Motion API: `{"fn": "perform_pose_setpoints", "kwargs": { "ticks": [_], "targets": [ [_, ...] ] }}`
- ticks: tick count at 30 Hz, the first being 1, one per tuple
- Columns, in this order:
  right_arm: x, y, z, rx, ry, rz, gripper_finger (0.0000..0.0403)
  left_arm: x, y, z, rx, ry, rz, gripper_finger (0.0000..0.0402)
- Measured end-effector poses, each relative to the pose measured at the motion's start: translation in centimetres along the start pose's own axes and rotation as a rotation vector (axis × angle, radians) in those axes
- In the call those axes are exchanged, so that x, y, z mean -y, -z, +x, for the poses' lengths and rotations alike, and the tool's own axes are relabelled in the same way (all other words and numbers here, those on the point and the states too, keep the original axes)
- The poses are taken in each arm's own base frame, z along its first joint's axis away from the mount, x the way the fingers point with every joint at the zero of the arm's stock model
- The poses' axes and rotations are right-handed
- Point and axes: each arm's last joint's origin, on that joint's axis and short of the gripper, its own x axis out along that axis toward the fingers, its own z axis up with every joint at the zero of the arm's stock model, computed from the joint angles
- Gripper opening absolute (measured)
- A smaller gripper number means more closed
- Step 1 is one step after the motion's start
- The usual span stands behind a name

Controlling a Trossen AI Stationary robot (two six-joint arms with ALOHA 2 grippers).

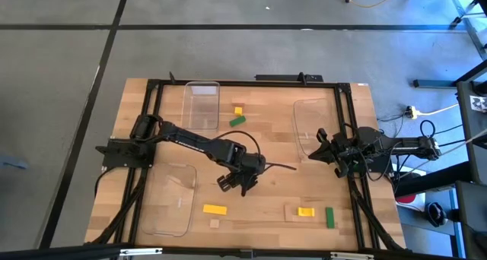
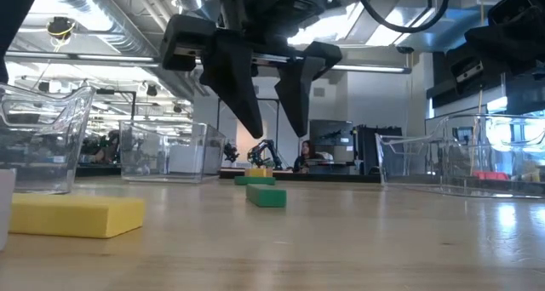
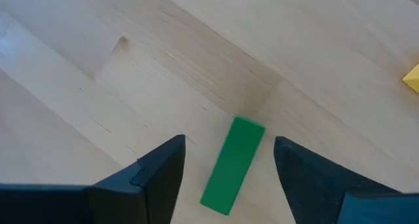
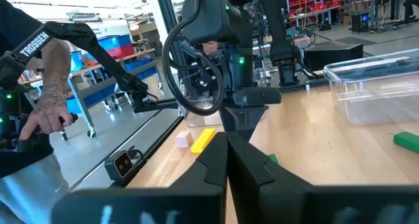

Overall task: Sort & place blocks by color
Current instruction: Put the bottom left green block into the top left transparent bin

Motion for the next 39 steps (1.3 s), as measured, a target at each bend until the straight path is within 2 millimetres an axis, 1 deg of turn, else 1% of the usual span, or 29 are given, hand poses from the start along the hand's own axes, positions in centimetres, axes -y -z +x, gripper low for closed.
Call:
{"fn": "perform_pose_setpoints", "kwargs": {
  "ticks": [11, 22, 27, 31, 36, 39],
  "targets": [
    [0.0, 0.0, 0.0, 0.0, 0.0, 0.0, 0.001, -0.3, 0.4, 0.0, -0.04, -0.026, 0.094, 0.0238],
    [0.0, 0.0, 0.0, 0.0, 0.0, 0.0, 0.001, -1.4, 1.6, -0.2, -0.023, -0.005, 0.143, 0.0238],
    [0.0, 0.0, 0.0, 0.0, 0.0, -0.001, 0.001, -0.9, 2.7, 0.6, -0.048, 0.045, 0.156, 0.0238],
    [0.0, 0.0, 0.0, 0.0, 0.0, -0.001, 0.001, 0.0, 3.7, 1.7, -0.106, 0.067, 0.263, 0.0238],
    [0.0, 0.0, 0.0, 0.0, 0.0, 0.001, 0.001, -0.6, 3.3, 2.0, -0.074, -0.024, 0.275, 0.0238],
    [0.0, 0.0, 0.0, 0.0, 0.0, -0.001, 0.001, -1.0, 3.5, 1.9, -0.039, -0.024, 0.268, 0.0238]
  ]
}}
